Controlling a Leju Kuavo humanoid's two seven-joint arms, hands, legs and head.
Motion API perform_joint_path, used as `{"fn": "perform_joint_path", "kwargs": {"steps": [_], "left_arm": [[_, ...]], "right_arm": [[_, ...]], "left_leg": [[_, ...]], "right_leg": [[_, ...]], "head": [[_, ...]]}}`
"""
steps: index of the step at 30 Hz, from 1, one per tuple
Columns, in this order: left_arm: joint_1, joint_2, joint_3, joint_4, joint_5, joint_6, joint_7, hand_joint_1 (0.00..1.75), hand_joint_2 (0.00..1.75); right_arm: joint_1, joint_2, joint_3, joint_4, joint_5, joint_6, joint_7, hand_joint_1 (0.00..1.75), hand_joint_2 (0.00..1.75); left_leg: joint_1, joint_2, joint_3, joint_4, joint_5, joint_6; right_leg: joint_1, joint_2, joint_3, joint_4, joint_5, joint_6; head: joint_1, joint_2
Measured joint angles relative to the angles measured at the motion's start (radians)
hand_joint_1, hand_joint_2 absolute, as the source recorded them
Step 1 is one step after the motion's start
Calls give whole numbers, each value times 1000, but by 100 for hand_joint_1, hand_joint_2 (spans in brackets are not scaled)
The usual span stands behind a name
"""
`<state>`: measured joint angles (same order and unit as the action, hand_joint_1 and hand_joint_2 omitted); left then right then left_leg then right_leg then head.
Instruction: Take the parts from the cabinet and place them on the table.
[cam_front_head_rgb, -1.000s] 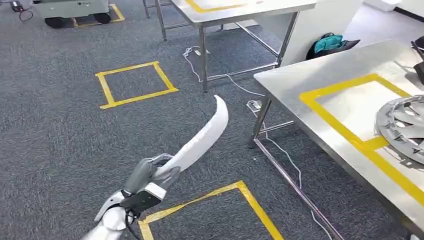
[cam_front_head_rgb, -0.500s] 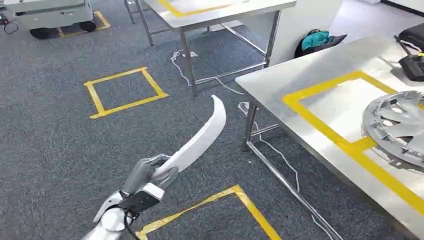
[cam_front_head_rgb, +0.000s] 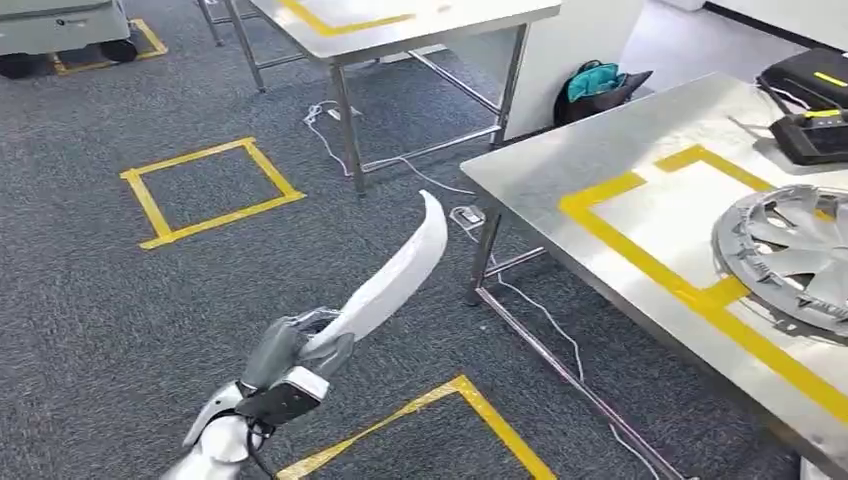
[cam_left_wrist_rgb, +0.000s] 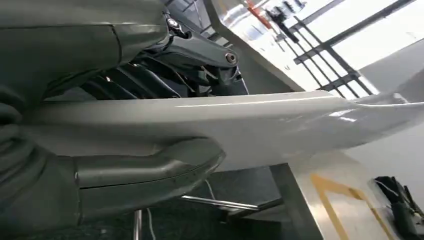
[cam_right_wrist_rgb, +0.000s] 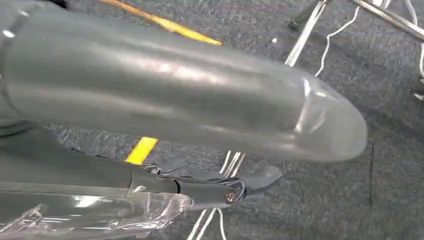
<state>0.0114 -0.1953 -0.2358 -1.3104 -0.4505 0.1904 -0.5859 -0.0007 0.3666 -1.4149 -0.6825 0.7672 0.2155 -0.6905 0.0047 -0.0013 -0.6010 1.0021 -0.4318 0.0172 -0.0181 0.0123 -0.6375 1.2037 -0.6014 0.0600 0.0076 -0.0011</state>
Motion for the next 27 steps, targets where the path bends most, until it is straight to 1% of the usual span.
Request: {"fn": "perform_joint_path", "kwargs": {"steps": [1,2,3,4,5,6,7,8,9,11,12,13,14,15,16,17,18,19,20,21,22,23,24,25,26,27], "left_arm": [[0,0,0,0,-2,0,0,175,175],[1,0,0,0,-3,0,0,175,175],[1,0,0,0,-6,0,0,175,175],[1,0,0,0,-9,0,0,175,175],[1,0,0,0,-10,0,0,175,175],[0,0,0,0,-10,-1,0,175,175],[0,0,0,0,-10,-2,0,175,175],[0,0,1,0,-10,-2,0,175,175],[0,1,2,0,-10,-2,0,175,175],[0,0,2,0,-11,-3,1,175,175],[-1,0,2,0,-11,-4,2,175,175],[-2,0,2,0,-12,-4,2,175,175],[-3,0,2,0,-11,-4,2,175,175],[-3,2,2,0,-13,-4,4,175,175],[-2,5,3,0,-14,-4,6,175,175],[-3,6,3,1,-18,-4,7,175,175],[-3,7,4,1,-20,-4,8,175,175],[-3,8,4,2,-21,-4,8,175,175],[-4,9,4,2,-21,-4,8,175,175],[-6,10,4,2,-21,-4,8,175,175],[-7,11,4,2,-21,-4,8,175,175],[-9,11,4,2,-21,-4,8,175,175],[-10,11,4,2,-21,-5,10,175,175],[-10,11,4,2,-23,-5,10,175,175],[-11,11,5,2,-23,-5,11,175,175],[-12,11,5,2,-23,-5,11,175,175]], "right_arm": [[0,0,-1,0,5,3,0,0,0],[1,0,-3,1,7,3,0,0,0],[2,0,-6,1,9,3,0,0,0],[2,0,-11,1,11,6,0,0,0],[2,0,-13,1,14,7,0,0,0],[1,0,-15,1,17,8,0,0,0],[0,0,-17,1,18,11,0,0,0],[-4,0,-18,2,22,11,0,0,0],[-7,0,-19,2,24,13,0,0,0],[-8,0,-23,2,31,13,0,0,0],[-8,0,-26,2,34,13,0,0,0],[-8,0,-26,2,35,13,0,0,0],[-9,-1,-27,2,37,12,0,0,0],[-12,0,-27,2,42,13,0,0,0],[-12,0,-27,2,45,14,0,0,0],[-12,0,-28,3,48,14,0,0,0],[-12,0,-29,3,49,14,0,0,0],[-12,0,-31,3,49,14,0,0,0],[-13,0,-32,3,50,14,0,0,0],[-13,0,-33,3,50,14,0,0,0],[-13,0,-34,3,50,14,0,0,0],[-15,0,-35,3,50,14,0,0,0],[-16,0,-35,3,50,14,0,0,0],[-13,0,-35,3,50,14,0,0,0],[-9,0,-36,3,50,14,0,0,0],[-6,0,-37,3,51,14,0,0,0]], "left_leg": [[-3,7,3,0,-4,5],[-6,13,7,0,-8,7],[-8,19,13,0,-12,8],[-9,24,20,0,-17,7],[-9,31,31,0,-23,6],[-9,39,42,0,-30,3],[-11,44,49,0,-36,-2],[-20,47,50,6,-43,-9],[-21,55,50,5,-42,-12],[-20,74,52,1,-42,-15],[-19,74,52,2,-50,-23],[-16,44,49,17,-62,-32],[-14,22,26,68,-94,-36],[-11,13,-13,148,-135,-40],[-8,9,-57,235,-170,-43],[-6,8,-94,301,-188,-45],[-4,8,-108,316,-179,-46],[-3,7,-100,291,-148,-47],[0,4,-73,225,-101,-47],[4,-6,-32,140,-54,-48],[12,-41,10,51,-16,-52],[16,-80,27,7,-26,-52],[15,-73,25,7,-28,-47],[11,-67,23,7,-28,-40],[8,-61,24,7,-27,-33],[12,-50,26,-1,-21,-22]], "right_leg": [[0,-2,-46,80,-28,0],[0,-2,-82,135,-37,0],[1,-2,-92,138,-19,-1],[2,-4,-79,95,23,-4],[4,-10,-44,13,77,-8],[8,-26,0,-85,130,-14],[14,-68,28,-152,150,-19],[20,-74,38,-163,142,-24],[18,-59,37,-162,145,-28],[21,-40,31,-160,145,-32],[14,-31,35,-167,150,-40],[10,-22,37,-169,152,-43],[8,-15,36,-169,153,-49],[6,-6,35,-169,153,-52],[6,5,34,-169,152,-54],[5,16,33,-169,152,-54],[4,26,34,-169,152,-54],[2,37,35,-169,152,-53],[1,49,36,-169,153,-52],[-2,61,38,-169,152,-47],[-4,71,38,-169,152,-40],[1,81,31,-162,151,-32],[-2,90,26,-166,154,-24],[-6,97,24,-172,159,-16],[-9,105,25,-180,163,-8],[-10,112,16,-183,165,0]], "head": [[1,0],[0,0],[0,0],[0,0],[0,0],[1,0],[1,0],[1,0],[-3,0],[-1,0],[0,0],[-2,0],[-5,0],[-5,0],[-5,0],[-5,0],[-4,0],[-5,0],[-5,0],[-5,0],[-5,0],[-7,0],[-4,0],[-7,0],[-6,0],[-6,0]]}}
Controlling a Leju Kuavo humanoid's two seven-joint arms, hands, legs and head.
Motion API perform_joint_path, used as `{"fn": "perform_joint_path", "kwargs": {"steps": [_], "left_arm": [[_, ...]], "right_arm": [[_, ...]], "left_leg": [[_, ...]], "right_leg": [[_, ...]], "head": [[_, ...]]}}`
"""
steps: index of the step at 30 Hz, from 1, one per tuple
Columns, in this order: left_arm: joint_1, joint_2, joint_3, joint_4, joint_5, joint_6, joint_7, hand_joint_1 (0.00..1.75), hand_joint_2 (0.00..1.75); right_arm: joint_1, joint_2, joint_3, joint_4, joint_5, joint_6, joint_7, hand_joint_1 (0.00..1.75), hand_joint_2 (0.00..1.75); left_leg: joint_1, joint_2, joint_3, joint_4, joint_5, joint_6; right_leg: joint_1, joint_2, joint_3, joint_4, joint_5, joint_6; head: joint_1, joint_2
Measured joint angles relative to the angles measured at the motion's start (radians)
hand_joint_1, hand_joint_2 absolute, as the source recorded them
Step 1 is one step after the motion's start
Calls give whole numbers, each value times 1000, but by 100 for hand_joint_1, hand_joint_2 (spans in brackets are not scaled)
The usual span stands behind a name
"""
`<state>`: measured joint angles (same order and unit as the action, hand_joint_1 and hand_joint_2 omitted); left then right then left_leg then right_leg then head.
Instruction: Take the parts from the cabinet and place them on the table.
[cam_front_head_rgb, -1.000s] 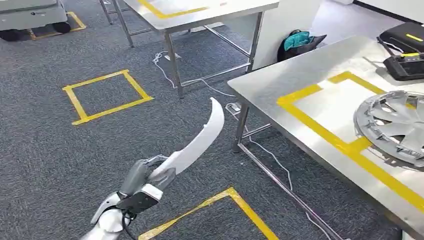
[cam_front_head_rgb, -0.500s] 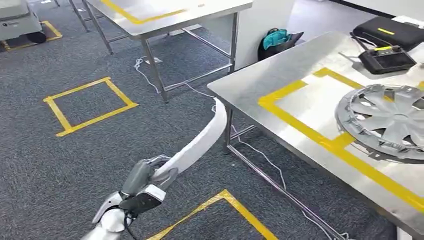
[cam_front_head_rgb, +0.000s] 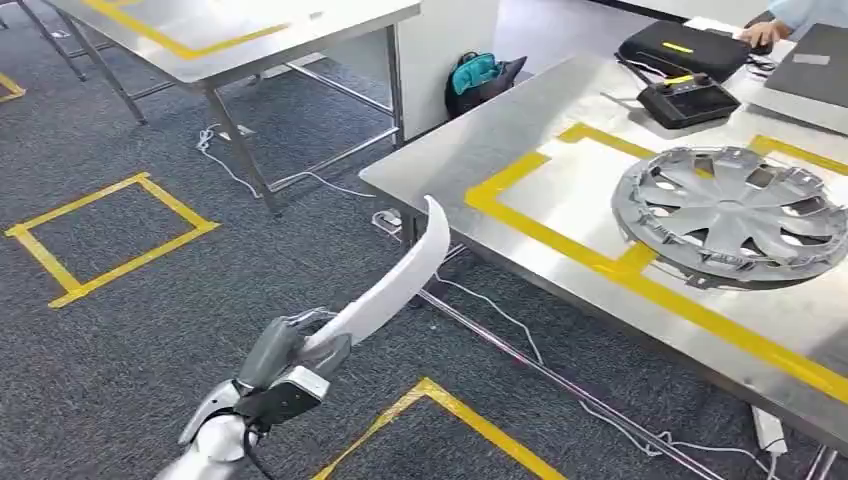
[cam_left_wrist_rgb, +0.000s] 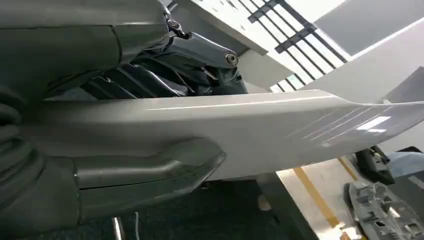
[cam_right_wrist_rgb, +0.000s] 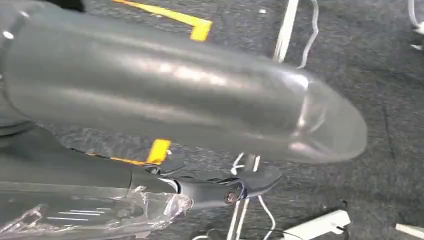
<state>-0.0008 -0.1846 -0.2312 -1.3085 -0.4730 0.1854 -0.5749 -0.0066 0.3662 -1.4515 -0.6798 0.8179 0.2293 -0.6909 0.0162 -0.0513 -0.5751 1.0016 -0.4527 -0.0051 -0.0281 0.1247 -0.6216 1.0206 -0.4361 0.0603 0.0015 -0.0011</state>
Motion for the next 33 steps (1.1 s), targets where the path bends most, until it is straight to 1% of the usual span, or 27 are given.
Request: {"fn": "perform_joint_path", "kwargs": {"steps": [1,2,3,5,6,7,8,9,10,11,12,15,16,17,18,20,21,22,23,24,25,26,27,30,31,32,33], "left_arm": [[-2,-1,0,0,0,0,1,175,175],[-2,-2,0,0,0,-1,1,175,175],[-1,-2,1,0,0,-1,2,175,175],[1,-1,3,0,0,-1,3,175,175],[1,-1,3,2,0,-1,3,175,175],[1,-1,3,2,0,-1,3,175,175],[1,-1,3,2,0,-1,3,175,175],[0,-1,3,2,0,-2,3,175,175],[-1,-1,3,2,-4,-3,4,175,175],[-2,0,3,2,-10,-6,6,175,175],[-4,1,3,2,-17,-10,8,175,175],[-12,2,2,3,-42,-22,13,175,175],[-19,3,2,3,-52,-31,16,175,175],[-25,4,2,4,-61,-39,19,175,175],[-31,5,1,4,-68,-46,26,175,175],[-37,10,1,9,-85,-66,35,175,175],[-42,13,1,12,-93,-74,40,175,175],[-48,15,1,15,-99,-81,44,175,175],[-57,17,0,18,-105,-89,45,175,175],[-67,18,0,19,-109,-94,48,175,175],[-77,19,-1,19,-114,-100,54,175,175],[-86,20,-1,19,-115,-103,61,175,175],[-93,21,-1,19,-116,-105,63,175,175],[-102,23,-2,22,-123,-109,69,175,175],[-108,22,-3,22,-124,-114,69,175,175],[-112,22,-3,23,-127,-119,71,175,175],[-116,23,-3,24,-128,-120,72,175,175]], "right_arm": [[0,0,0,0,0,0,0,0,0],[-3,0,0,0,0,0,0,0,0],[-6,0,0,0,0,0,0,0,0],[-8,0,0,0,1,1,0,0,0],[-7,0,0,0,0,0,0,0,0],[-6,0,-1,0,0,0,0,0,0],[-5,0,-1,0,0,0,0,0,0],[-5,0,-2,0,0,0,0,0,0],[-5,0,-3,0,2,1,0,0,0],[-10,0,-3,1,5,3,0,0,0],[-12,0,-2,0,8,6,0,0,0],[-9,0,-2,1,19,12,0,0,0],[-10,-1,-2,0,23,14,0,0,0],[-10,-2,-2,1,24,14,0,0,0],[-11,-3,-2,1,26,15,0,0,0],[-11,-5,4,5,23,15,0,0,0],[-10,-7,8,8,21,15,0,0,0],[-10,-10,12,10,19,14,0,0,0],[-10,-13,17,14,18,14,0,0,0],[-10,-15,23,17,17,14,0,0,0],[-11,-18,29,21,16,13,0,0,0],[-11,-22,36,24,14,11,0,0,0],[-13,-26,42,28,13,11,0,0,0],[-6,-34,54,39,9,10,0,0,0],[-4,-39,56,43,7,10,0,0,0],[-4,-42,59,46,5,8,0,0,0],[-8,-43,66,51,3,5,0,0,0]], "left_leg": [[1,13,3,-4,3,6],[-1,22,4,-4,1,16],[-4,32,4,-4,-1,19],[-10,59,4,-4,-3,24],[-13,69,6,-4,-4,25],[-14,77,8,-4,-5,26],[-14,86,11,-3,-8,25],[-14,94,16,-3,-11,22],[-14,102,22,-3,-15,19],[-23,110,24,-2,-18,13],[-24,112,23,1,-19,9],[-23,134,27,-4,-18,-4],[-19,125,25,0,-27,-13],[-18,90,15,27,-46,-19],[-16,70,-13,87,-83,-22],[-14,60,-97,257,-154,-27],[-14,59,-126,306,-161,-27],[-14,59,-128,302,-143,-27],[-12,57,-110,258,-104,-26],[-10,51,-76,182,-58,-25],[-5,33,-32,91,-13,-27],[6,-23,-1,25,-1,-31],[7,-35,6,1,-11,-27],[-3,-10,4,5,-7,-6],[4,6,5,-3,0,5],[2,14,6,-3,1,10],[0,26,6,-3,-1,19]], "right_leg": [[2,-45,-3,15,-8,1],[8,-88,-23,57,-36,1],[9,-105,-54,123,-71,2],[8,-116,-133,289,-140,4],[9,-117,-147,320,-143,5],[9,-117,-136,302,-124,4],[9,-119,-103,241,-87,2],[9,-128,-51,146,-41,-1],[11,-155,4,50,-5,-4],[24,-191,25,14,-24,-5],[19,-172,28,11,-16,-13],[23,-148,18,13,-15,-25],[15,-138,22,7,-10,-33],[13,-131,22,6,-8,-37],[12,-125,21,6,-7,-43],[12,-103,17,6,-5,-45],[12,-91,16,6,-5,-46],[11,-79,17,6,-4,-45],[9,-67,17,6,-3,-43],[8,-55,17,6,-1,-41],[6,-44,17,6,0,-37],[6,-34,14,6,2,-30],[11,-22,5,14,1,-23],[0,5,1,-7,16,1],[-1,-1,-10,-2,16,5],[7,-56,-19,20,-1,7],[8,-93,-47,78,-40,9]], "head": [[2,0],[12,0],[13,0],[12,0],[13,0],[12,0],[13,0],[12,0],[14,0],[13,0],[11,0],[11,0],[11,0],[8,0],[8,0],[8,0],[8,0],[8,0],[8,0],[8,0],[8,0],[7,0],[8,0],[8,0],[5,0],[13,0],[21,0]]}}
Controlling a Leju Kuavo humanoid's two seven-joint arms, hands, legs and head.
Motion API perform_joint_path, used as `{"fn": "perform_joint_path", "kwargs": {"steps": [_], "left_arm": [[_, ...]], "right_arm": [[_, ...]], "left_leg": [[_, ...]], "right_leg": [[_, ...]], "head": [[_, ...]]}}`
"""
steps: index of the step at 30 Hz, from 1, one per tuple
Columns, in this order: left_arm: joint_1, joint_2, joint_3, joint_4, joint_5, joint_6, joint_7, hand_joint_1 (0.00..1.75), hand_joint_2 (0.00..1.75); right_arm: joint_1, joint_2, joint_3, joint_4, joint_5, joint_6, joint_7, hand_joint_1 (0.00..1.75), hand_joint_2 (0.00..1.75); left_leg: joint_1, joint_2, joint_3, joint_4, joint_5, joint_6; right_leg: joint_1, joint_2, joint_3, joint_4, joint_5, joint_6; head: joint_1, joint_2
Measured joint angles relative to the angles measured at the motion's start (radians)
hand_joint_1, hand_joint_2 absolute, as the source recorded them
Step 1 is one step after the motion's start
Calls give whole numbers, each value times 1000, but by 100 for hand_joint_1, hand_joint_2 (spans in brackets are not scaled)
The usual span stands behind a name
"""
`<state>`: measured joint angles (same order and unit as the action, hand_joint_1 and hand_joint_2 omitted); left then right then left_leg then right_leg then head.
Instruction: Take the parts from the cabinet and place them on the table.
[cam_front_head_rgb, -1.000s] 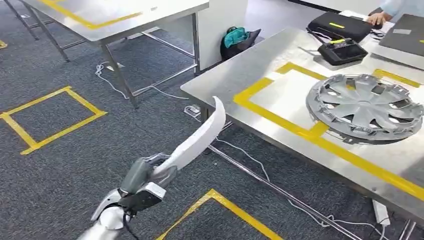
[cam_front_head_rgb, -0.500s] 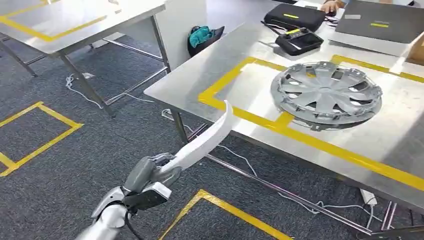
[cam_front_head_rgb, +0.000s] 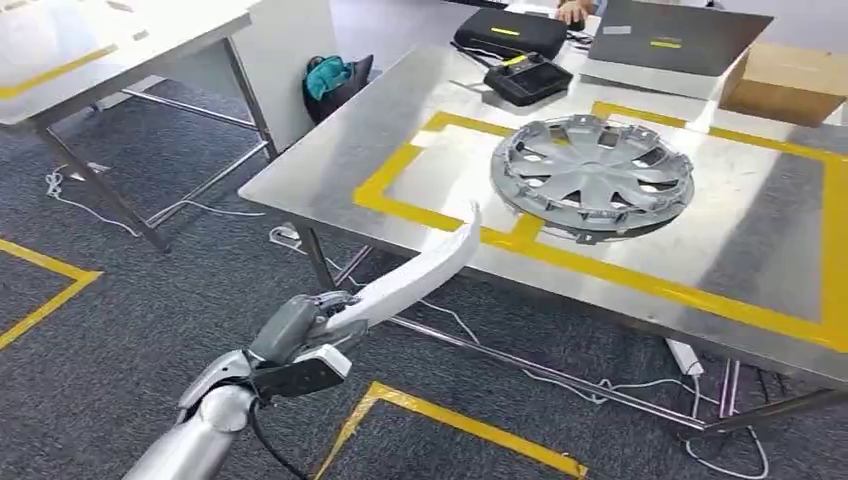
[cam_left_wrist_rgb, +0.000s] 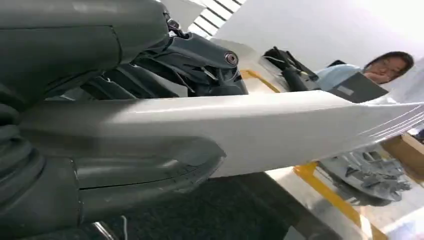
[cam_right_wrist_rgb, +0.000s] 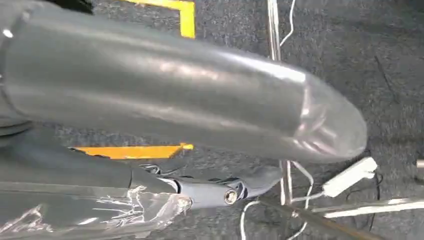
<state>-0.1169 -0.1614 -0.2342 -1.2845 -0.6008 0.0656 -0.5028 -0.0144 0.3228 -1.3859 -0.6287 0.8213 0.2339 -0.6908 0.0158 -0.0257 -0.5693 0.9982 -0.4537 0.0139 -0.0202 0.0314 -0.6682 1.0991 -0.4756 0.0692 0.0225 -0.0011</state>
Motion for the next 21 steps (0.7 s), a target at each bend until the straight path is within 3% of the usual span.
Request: {"fn": "perform_joint_path", "kwargs": {"steps": [2,3,4,5,6,7,8,9,13,14,15,17,18,19,20,21], "left_arm": [[-4,5,2,5,-3,-1,6,175,175],[-6,6,2,9,-4,-3,6,175,175],[-7,7,2,13,-5,-4,6,175,175],[-10,7,1,16,-6,-5,8,175,175],[-15,7,0,19,-10,-7,13,175,175],[-22,7,-2,22,-14,-8,18,175,175],[-29,7,-4,23,-18,-9,24,175,175],[-36,8,-5,25,-21,-11,28,175,175],[-63,5,-16,38,-51,-9,75,175,175],[-71,6,-18,43,-66,-1,90,175,175],[-79,6,-20,48,-79,9,102,175,175],[-87,8,-21,64,-91,19,115,175,175],[-88,10,-21,70,-93,20,116,175,175],[-88,11,-21,74,-94,20,116,175,175],[-89,11,-21,77,-94,20,116,175,175],[-91,12,-21,80,-95,20,116,175,175]], "right_arm": [[-4,-4,11,8,-3,-3,0,0,0],[-4,-6,15,13,-6,-6,0,0,0],[-2,-11,20,18,-6,-8,0,0,0],[1,-15,24,22,-8,-11,0,0,0],[2,-19,30,26,-11,-13,0,0,0],[2,-23,36,29,-14,-13,0,0,0],[1,-27,41,32,-16,-14,0,0,0],[-3,-28,47,38,-17,-16,0,0,0],[0,-33,65,52,-24,-31,0,0,0],[1,-35,69,54,-27,-31,0,0,0],[0,-38,76,55,-33,-35,0,0,0],[-3,-40,88,61,-36,-37,0,0,0],[-2,-40,91,64,-37,-39,0,0,0],[0,-41,94,66,-37,-41,0,0,0],[0,-42,97,68,-37,-41,0,0,0],[0,-42,98,70,-37,-41,0,0,0]], "left_leg": [[-6,27,0,0,-2,3],[-8,39,0,0,-2,4],[-10,50,1,0,-3,4],[-10,60,3,1,-4,4],[-10,68,5,1,-5,3],[-10,78,8,1,-9,-1],[-11,85,12,1,-12,-5],[-21,89,12,6,-16,-12],[-19,114,15,1,-16,-28],[-15,88,11,13,-30,-35],[-14,58,-11,59,-61,-39],[-13,37,-89,220,-134,-43],[-13,34,-127,290,-154,-44],[-13,33,-145,314,-151,-44],[-13,33,-140,293,-122,-43],[-12,32,-115,232,-76,-41]], "right_leg": [[0,-23,-78,166,-78,2],[0,-25,-104,225,-97,2],[0,-25,-107,236,-91,2],[1,-25,-83,196,-61,1],[1,-28,-43,121,-22,-2],[2,-45,12,22,19,-4],[3,-78,53,-50,39,-6],[11,-91,70,-70,30,-12],[10,-54,57,-69,38,-33],[6,-49,59,-73,40,-38],[4,-44,58,-73,41,-46],[3,-32,57,-73,40,-51],[3,-25,57,-73,40,-52],[3,-20,57,-73,40,-52],[3,-15,58,-73,40,-52],[3,-9,59,-73,40,-51]], "head": [[-2,0],[-1,0],[-1,0],[-1,0],[-1,0],[0,0],[0,0],[0,0],[-3,0],[-4,0],[-9,0],[-9,0],[-9,0],[-8,0],[-9,0],[-8,0]]}}
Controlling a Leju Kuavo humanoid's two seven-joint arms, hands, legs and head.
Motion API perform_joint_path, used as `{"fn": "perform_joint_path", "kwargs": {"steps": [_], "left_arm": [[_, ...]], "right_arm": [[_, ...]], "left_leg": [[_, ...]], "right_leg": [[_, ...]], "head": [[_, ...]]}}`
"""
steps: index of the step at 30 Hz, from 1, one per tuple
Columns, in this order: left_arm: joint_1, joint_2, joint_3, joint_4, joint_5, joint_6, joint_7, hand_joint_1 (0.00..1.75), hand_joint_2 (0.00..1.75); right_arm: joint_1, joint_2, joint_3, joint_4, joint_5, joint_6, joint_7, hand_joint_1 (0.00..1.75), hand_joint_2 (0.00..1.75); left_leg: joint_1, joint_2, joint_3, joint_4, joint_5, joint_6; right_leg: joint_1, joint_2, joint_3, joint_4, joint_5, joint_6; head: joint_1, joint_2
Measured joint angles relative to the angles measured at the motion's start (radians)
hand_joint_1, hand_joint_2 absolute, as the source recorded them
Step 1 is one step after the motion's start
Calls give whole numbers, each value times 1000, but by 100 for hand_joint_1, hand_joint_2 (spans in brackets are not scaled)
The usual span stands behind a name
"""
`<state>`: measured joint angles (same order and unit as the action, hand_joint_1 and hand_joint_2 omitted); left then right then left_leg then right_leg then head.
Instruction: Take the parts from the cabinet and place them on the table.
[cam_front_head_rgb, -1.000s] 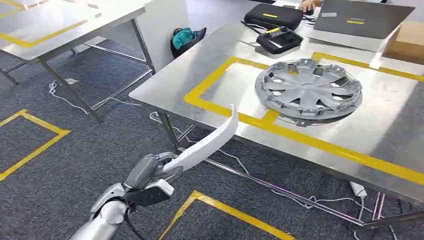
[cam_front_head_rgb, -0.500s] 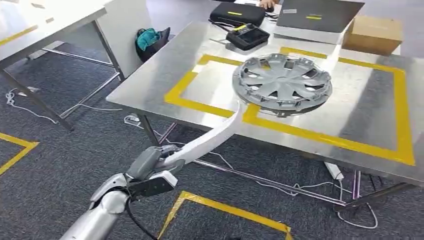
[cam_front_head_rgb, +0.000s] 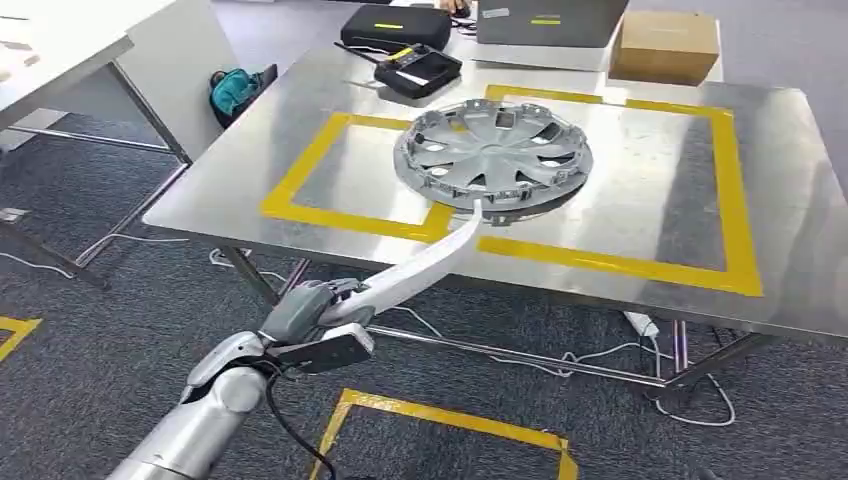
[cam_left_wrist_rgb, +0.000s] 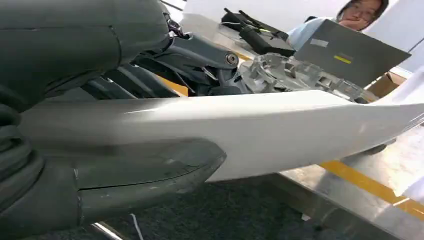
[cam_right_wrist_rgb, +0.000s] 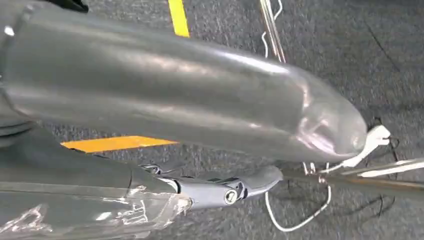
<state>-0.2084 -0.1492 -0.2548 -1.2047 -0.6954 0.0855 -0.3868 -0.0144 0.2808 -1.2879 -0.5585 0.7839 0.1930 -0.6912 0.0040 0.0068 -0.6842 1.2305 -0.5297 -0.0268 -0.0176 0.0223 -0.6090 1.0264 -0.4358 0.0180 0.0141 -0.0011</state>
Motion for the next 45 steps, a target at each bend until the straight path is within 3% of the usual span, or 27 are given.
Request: {"fn": "perform_joint_path", "kwargs": {"steps": [2,3,5,6,7,8,10,11,13,15,17,18,20,21,22,23,27,28,30,32,34,36,38,39,41,43,45], "left_arm": [[-7,0,0,3,-2,1,0,175,175],[-11,0,0,5,-2,1,0,175,175],[-14,-2,-1,7,-8,13,11,175,175],[-15,-2,0,10,-9,22,23,175,175],[-16,-2,2,12,-10,30,33,175,175],[-19,-2,5,16,-10,38,43,175,175],[-29,-3,19,21,-9,51,56,175,175],[-35,-4,26,23,-8,55,58,175,175],[-45,-5,37,29,-8,69,64,175,175],[-46,-5,50,37,-7,82,70,175,175],[-46,-5,59,48,-6,94,72,175,175],[-46,-5,63,52,-6,100,74,175,175],[-47,-5,73,59,-7,114,78,175,175],[-49,-5,76,62,-7,119,79,175,175],[-52,-5,79,64,-7,124,80,175,175],[-55,-6,83,66,-8,125,82,175,175],[-57,-8,88,71,-11,131,87,175,175],[-60,-9,91,71,-13,134,87,175,175],[-62,-9,95,74,-14,143,87,175,175],[-60,-8,101,80,-14,154,90,175,175],[-59,-7,108,83,-14,163,90,175,175],[-60,-7,115,84,-14,169,90,175,175],[-64,-8,121,84,-15,175,90,175,175],[-64,-8,122,84,-16,177,90,175,175],[-65,-8,126,85,-17,181,90,175,175],[-65,-10,128,85,-18,187,90,175,175],[-66,-11,128,87,-19,190,90,175,175]], "right_arm": [[0,0,6,3,-1,0,0,0,0],[0,-2,8,4,-1,0,0,0,0],[1,-5,9,5,-3,-3,0,0,0],[3,-8,9,7,-5,-4,0,0,0],[5,-9,10,8,-5,-6,0,0,0],[5,-9,10,13,-5,-10,0,0,0],[3,-9,13,21,-2,-17,0,0,0],[2,-11,14,23,-2,-19,0,0,0],[4,-13,14,30,0,-21,0,0,0],[2,-16,14,37,0,-24,0,0,0],[5,-16,15,42,0,-25,0,0,0],[5,-18,15,44,1,-26,0,0,0],[2,-23,16,47,1,-26,0,0,0],[1,-23,16,48,1,-27,0,0,0],[-2,-23,18,53,1,-28,0,0,0],[-2,-23,19,56,2,-28,0,0,0],[0,-24,24,58,0,-32,0,0,0],[-1,-24,24,58,0,-32,0,0,0],[-1,-25,24,60,0,-32,0,0,0],[0,-25,25,62,-1,-37,0,0,0],[1,-25,27,64,-2,-37,0,0,0],[0,-25,32,65,-2,-38,0,0,0],[-2,-25,33,68,-2,-38,0,0,0],[-1,-25,34,69,-1,-38,0,0,0],[1,-27,34,71,-2,-38,0,0,0],[-1,-30,38,72,-3,-39,0,0,0],[-4,-32,41,73,-5,-41,0,0,0]], "left_leg": [[3,-3,83,-173,87,3],[1,-8,102,-216,80,2],[4,-11,99,-226,81,10],[3,-11,99,-226,82,7],[2,-11,99,-226,83,9],[-2,-11,98,-223,82,14],[-6,-12,95,-222,82,33],[3,-10,100,-233,89,42],[4,-8,105,-237,89,53],[3,-7,104,-237,88,54],[3,-5,105,-237,86,54],[5,-6,107,-236,84,52],[10,-6,116,-234,77,40],[10,-6,120,-233,71,31],[2,-6,118,-229,67,23],[1,-7,117,-229,69,18],[7,-6,125,-226,56,1],[6,-7,101,-181,33,-2],[6,-7,12,-23,-33,-5],[6,-7,-64,87,-49,-2],[4,-7,-48,18,32,8],[-2,-8,24,-149,133,24],[-6,-8,61,-224,114,30],[-8,-8,60,-221,111,27],[-6,-9,69,-230,105,38],[0,-10,85,-233,100,47],[-2,-9,94,-233,90,52]], "right_leg": [[-2,8,3,0,0,5],[7,11,-1,5,-2,14],[6,14,-6,4,-1,20],[7,12,-6,4,-3,-4],[7,12,-4,1,1,-8],[6,11,0,-6,6,-2],[0,11,4,-23,14,38],[1,11,2,-21,10,45],[1,-6,-34,53,-36,47],[0,-12,-112,215,-106,49],[-1,-13,-157,299,-121,51],[-2,-14,-142,267,-92,52],[-7,-18,-57,99,-7,55],[-11,-26,-15,18,13,62],[-5,-21,7,1,-9,60],[-7,-16,1,4,-6,46],[-6,-11,7,5,-13,16],[-6,-11,10,5,-16,10],[-4,-11,12,5,-22,1],[-1,-9,18,5,-30,-5],[1,-4,32,5,-39,-3],[2,0,51,5,-51,2],[8,5,53,7,-63,14],[6,3,56,-4,-63,20],[6,1,69,-2,-58,35],[6,-12,46,38,-81,42],[6,-14,-39,188,-134,44]], "head": [[0,0],[-1,0],[0,0],[0,0],[2,0],[2,0],[0,0],[0,0],[8,0],[7,0],[8,0],[8,0],[8,0],[8,0],[13,0],[10,0],[6,0],[1,0],[0,0],[0,0],[0,0],[-1,0],[-2,0],[2,0],[1,0],[4,0],[4,0]]}}
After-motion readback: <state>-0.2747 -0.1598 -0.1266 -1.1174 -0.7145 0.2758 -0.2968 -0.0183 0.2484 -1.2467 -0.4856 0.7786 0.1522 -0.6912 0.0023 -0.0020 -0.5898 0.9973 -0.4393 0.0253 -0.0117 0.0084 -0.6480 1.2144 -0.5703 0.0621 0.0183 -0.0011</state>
